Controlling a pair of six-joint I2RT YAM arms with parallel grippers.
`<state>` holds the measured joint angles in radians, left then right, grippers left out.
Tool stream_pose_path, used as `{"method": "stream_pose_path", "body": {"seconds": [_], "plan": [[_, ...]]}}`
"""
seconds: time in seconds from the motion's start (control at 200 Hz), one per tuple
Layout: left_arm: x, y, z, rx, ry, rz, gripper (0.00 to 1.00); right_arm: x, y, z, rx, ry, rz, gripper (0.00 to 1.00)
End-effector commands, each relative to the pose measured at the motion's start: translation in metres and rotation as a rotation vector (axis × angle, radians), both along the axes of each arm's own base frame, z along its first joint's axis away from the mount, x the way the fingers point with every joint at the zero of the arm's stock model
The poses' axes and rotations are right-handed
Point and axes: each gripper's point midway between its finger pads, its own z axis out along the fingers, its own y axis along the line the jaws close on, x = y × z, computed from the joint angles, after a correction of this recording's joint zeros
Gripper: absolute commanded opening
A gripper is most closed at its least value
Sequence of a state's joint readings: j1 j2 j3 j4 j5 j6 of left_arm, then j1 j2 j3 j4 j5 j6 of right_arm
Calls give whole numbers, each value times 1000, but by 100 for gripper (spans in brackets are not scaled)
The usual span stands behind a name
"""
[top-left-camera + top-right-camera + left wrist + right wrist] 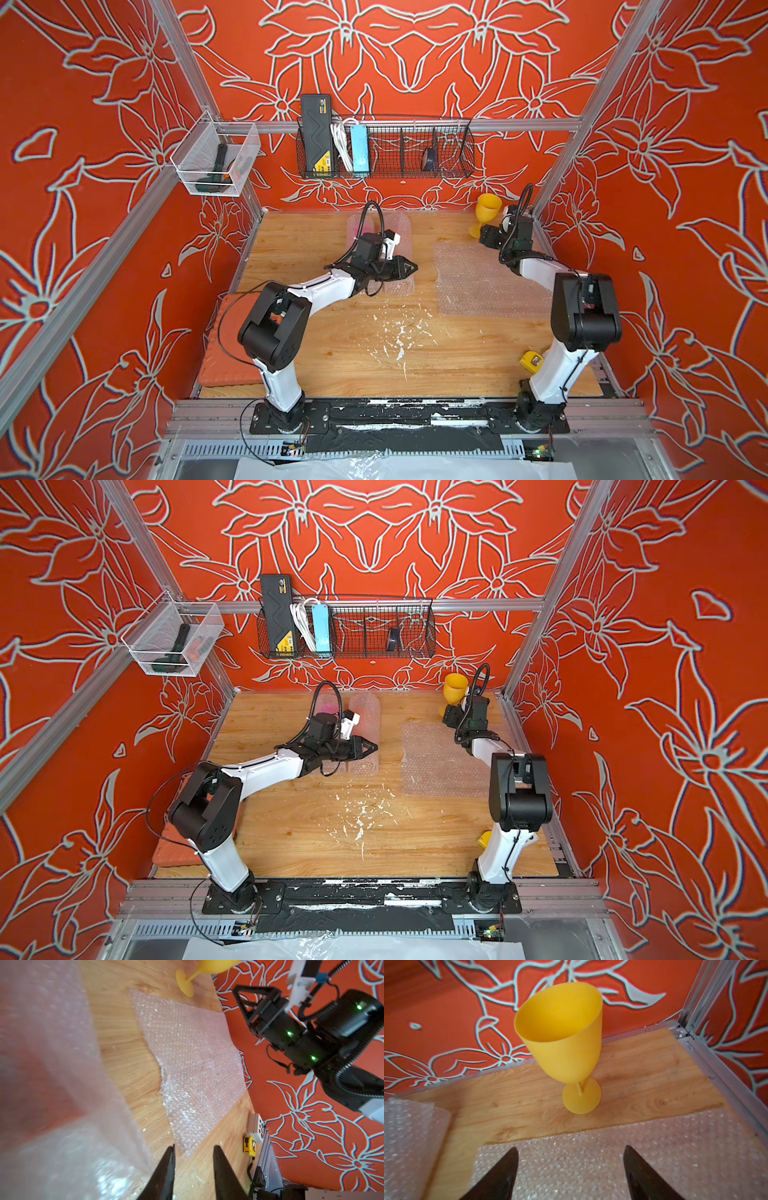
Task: Unpack wine glasses from bubble wrap
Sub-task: Place the wine glass at the center of the board, then move the bubble wrap to the corner of the board.
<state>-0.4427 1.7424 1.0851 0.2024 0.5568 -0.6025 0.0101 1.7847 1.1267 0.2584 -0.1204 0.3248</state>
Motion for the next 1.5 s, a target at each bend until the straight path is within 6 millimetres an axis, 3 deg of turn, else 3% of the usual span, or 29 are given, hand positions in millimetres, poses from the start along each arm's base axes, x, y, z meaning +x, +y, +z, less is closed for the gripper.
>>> {"method": "stream_pose_path", "body": {"seconds": [0.0,0.125,0.24,0.37,0.52,0.861,1.081,1.226,1.496], "plan": [[9,33,4,-6,-24,82,32,-30,25,6,87,71,85,73],[17,67,-11,-14,25,149,32,-55,60,10,130,115,185,70],[23,84,-12,-15,26,188,33,-72,94,10,155,149,266,69],[32,86,-14,6,29,196,33,-82,140,12,133,188,372,69],[37,83,-22,14,51,186,33,-79,186,11,56,226,466,68],[43,100,-30,65,60,220,34,-83,261,-5,-75,354,626,69],[41,118,-24,108,27,279,34,-80,290,-10,-163,376,660,69],[40,121,-31,132,40,283,34,-75,304,-20,-205,406,675,70],[36,127,-29,148,34,305,35,-55,297,-37,-315,432,611,70]]}}
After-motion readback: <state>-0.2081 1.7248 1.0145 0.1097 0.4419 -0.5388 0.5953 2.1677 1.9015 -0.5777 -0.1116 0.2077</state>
